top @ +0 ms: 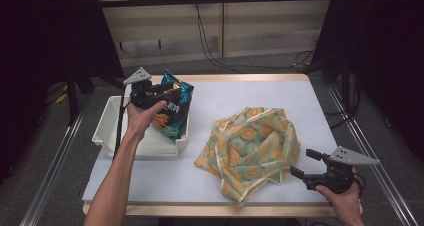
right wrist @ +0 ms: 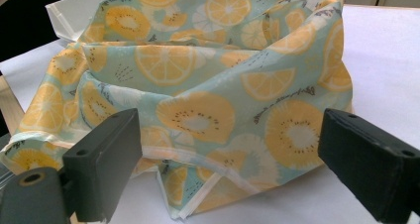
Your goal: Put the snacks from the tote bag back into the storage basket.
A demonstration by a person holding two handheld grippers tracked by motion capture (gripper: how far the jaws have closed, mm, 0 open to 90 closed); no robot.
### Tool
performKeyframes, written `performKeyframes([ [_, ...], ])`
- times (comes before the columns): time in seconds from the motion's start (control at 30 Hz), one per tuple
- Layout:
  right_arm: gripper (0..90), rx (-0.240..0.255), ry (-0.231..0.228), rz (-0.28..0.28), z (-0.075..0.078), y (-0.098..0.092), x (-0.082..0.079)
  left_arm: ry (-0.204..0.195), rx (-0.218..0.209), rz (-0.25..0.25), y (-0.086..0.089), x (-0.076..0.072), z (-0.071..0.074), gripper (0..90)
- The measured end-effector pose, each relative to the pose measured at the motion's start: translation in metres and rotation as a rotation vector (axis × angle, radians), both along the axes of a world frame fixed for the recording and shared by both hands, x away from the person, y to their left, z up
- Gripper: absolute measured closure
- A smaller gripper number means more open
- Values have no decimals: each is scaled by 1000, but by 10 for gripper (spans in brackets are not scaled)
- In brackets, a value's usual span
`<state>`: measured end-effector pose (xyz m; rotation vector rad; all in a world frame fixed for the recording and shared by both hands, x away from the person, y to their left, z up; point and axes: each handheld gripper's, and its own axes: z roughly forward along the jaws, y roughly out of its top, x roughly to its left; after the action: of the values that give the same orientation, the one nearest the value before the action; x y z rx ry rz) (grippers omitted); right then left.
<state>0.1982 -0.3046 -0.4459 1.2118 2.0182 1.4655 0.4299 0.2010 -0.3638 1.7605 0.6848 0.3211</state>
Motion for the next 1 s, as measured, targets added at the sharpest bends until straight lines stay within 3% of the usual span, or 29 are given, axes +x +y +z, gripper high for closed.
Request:
performKeyframes([
  [0.17, 90, 0, 0, 1, 0, 1, 0, 7, 30, -3, 18, -17, -7, 806],
  [0.2, 90, -3, -1, -1, 0, 1, 0, 12, 38, -8, 22, -20, -9, 900],
  [0.33, 91, -3, -3, -2, 0, 0, 0, 47, 101, -31, 33, -37, -26, 900],
  [0.47, 90, -4, 6, -4, -1, 1, 0, 92, 135, -44, 42, -49, -49, 900],
  [0.6, 91, -12, 5, 1, -2, 3, 2, 119, 125, -34, 47, -53, -64, 900],
  [0.63, 90, -10, 5, 1, -1, 4, 2, 121, 130, -36, 46, -54, -66, 900],
  [0.7, 90, -9, 7, 3, -1, 4, 1, 128, 180, -51, 45, -56, -70, 900],
  [0.77, 91, -12, 7, 6, -2, 4, 2, 134, 175, -62, 44, -57, -72, 900],
  [1.0, 90, -13, 11, 10, -3, 5, 2, 172, 274, -101, 32, -59, -88, 900],
])
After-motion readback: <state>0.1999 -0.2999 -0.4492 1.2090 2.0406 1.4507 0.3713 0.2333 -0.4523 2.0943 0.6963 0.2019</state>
